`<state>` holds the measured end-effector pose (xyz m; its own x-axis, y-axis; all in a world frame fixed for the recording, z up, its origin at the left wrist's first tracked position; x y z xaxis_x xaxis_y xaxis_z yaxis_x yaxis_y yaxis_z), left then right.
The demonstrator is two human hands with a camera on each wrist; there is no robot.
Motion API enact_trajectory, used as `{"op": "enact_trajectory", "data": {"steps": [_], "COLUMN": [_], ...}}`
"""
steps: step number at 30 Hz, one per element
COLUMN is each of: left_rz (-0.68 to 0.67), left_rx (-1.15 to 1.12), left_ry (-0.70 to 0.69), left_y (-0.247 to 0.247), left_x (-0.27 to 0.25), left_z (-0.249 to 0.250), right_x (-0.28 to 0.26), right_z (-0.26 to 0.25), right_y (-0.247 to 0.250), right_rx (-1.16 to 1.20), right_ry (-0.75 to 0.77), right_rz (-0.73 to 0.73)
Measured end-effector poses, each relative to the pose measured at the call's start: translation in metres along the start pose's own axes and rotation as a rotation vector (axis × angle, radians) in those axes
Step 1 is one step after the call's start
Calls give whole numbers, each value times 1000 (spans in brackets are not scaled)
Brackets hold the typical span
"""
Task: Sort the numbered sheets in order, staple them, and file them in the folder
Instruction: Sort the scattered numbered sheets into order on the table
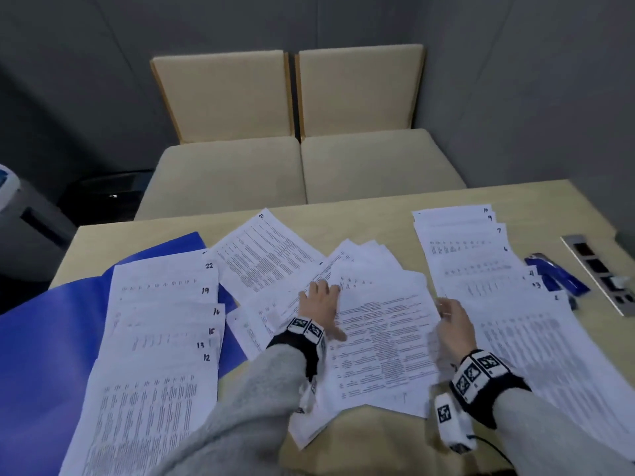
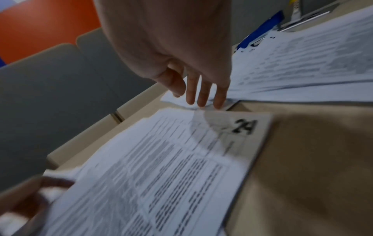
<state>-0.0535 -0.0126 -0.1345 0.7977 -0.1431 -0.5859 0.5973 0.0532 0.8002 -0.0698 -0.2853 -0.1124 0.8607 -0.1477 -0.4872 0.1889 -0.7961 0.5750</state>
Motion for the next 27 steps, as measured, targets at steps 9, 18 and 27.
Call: {"op": "enact_trajectory", "data": {"steps": [9,18,27], "left_rz": [100,200,59], "left_rx": [-485,-896,-1129], "left_ry": [26,237,205], "left_y": [8,-26,-51], "left_x": [-28,-73,-84], "left_z": [-56,-125,-145], "right_x": [27,24,41], "right_z": [35,11,-20], "right_y": [41,2,-15], "right_rx": [283,52,-92], "right_ry": [-121,-121,-102], "right_rz": [28,-172,-164]}}
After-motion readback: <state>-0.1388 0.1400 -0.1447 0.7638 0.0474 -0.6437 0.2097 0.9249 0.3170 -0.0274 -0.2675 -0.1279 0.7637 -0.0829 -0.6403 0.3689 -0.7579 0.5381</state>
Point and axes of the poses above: each hand's wrist, its own x-axis towards the middle knuckle, its own y-axis out of the back of the hand, z = x × y, the point moved 9 cm from there along x, towards the middle knuckle, and after that the axes turned 10 degrees about -z, right-handed, at the moved point
